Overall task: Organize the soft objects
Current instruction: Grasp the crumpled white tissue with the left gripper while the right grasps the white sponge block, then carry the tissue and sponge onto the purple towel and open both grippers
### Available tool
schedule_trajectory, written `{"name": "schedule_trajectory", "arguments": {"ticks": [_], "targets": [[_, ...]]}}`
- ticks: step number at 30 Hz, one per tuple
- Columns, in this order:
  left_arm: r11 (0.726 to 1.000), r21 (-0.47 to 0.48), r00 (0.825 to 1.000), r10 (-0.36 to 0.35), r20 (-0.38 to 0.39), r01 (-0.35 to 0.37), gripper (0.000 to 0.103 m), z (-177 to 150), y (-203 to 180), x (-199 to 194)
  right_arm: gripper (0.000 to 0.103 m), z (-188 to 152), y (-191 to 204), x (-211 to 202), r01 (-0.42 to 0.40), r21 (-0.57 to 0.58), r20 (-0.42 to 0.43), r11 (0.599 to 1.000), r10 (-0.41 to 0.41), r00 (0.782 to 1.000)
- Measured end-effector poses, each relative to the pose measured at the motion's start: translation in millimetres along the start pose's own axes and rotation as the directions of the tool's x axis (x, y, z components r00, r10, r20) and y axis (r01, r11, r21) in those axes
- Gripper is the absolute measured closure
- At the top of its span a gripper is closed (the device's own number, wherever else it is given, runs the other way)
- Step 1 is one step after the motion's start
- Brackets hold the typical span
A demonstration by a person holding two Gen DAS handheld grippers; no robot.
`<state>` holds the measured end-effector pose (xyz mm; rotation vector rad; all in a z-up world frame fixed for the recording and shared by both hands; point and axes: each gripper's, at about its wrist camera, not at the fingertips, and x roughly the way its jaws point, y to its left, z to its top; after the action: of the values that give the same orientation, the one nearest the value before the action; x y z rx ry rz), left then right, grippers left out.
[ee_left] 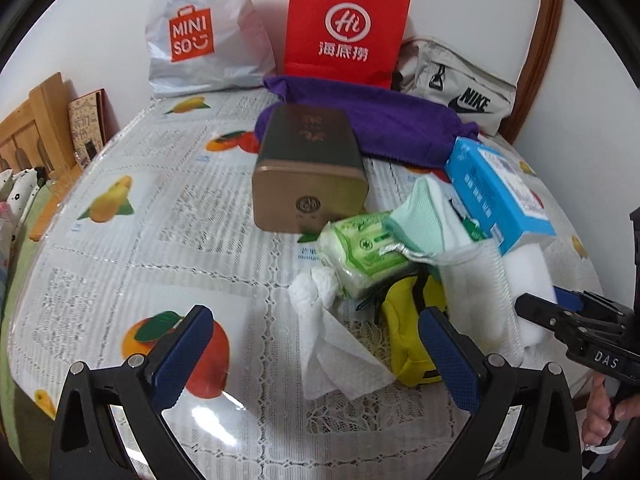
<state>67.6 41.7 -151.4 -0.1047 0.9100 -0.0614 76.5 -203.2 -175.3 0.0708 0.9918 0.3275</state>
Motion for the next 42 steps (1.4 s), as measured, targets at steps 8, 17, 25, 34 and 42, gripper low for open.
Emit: {"name": "schedule_trajectory", "arguments": {"ticks": [8,17,25,34,42], "targets": [[0.998,-0.017,0.997,0.064,-0.031,-0.064,0.022,1.9,14.4,23.7,0.053,2.4,5.8,-16.0,-0.01,-0.054,0.078,0.998,0.014,0.997],[0.986,0.082,0.989,0.149,-0.013,-0.148,0.047,0.5,2.2,35.9,0.053,2.5,-26.8,-34.2,0.078,-0.031,0.095,0.996,-0.075,0.993],[0.992,0.085,0.995,0.098,-0.014,-0.096,0.083,2.7,3.2,34.5,0.053,-14.0,-57.7,-16.1,0.115,0.028,0.018,0.993,-0.116,0.993],[0.998,0.02,0.998,0.06,-0.002,-0.06,0.083,21.9,16.5,10.7,0.053,-15.2,-56.6,-19.8,0.084,0.013,0.028,0.996,-0.084,0.996],[0.999,-0.005,0.998,0.045,0.038,-0.045,0.083,52.5,13.6,-11.6,0.053,11.0,-48.7,-51.3,0.051,-0.013,0.102,0.999,-0.049,0.994]]}}
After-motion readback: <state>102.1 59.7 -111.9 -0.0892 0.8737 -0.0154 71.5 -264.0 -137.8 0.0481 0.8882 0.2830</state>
